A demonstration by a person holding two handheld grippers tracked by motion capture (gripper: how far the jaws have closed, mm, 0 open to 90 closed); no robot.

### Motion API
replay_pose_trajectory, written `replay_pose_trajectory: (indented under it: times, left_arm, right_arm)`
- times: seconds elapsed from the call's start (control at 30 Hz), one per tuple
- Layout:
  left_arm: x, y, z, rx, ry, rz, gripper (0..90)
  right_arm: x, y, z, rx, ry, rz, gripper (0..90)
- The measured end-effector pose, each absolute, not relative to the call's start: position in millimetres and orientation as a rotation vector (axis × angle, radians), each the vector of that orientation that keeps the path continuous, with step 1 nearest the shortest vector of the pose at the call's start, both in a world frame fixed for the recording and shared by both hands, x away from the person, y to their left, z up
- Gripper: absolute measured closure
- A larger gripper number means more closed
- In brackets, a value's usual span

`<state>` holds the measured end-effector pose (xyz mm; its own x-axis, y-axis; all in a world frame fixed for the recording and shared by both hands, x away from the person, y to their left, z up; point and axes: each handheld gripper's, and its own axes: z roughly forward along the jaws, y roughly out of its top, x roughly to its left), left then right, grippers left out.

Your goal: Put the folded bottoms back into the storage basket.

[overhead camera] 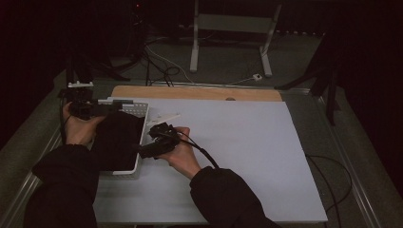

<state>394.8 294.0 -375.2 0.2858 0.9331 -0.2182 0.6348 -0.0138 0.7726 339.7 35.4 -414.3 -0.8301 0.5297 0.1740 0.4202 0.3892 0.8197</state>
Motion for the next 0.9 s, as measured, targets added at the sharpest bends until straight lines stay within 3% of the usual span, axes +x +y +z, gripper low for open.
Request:
replay_pose_trajectory:
  times: [0.4,0.9]
  left_arm:
    - [361,235,-378,1.787,1.210,0.449,0.2]
    - [314,211,-406,1.787,1.122,0.438,0.2]
  right_arm:
    - [344,-45,-405,0.901,2.389,1.411,13.7]
    - [310,-158,-425,0.970,2.247,1.376,10.8]
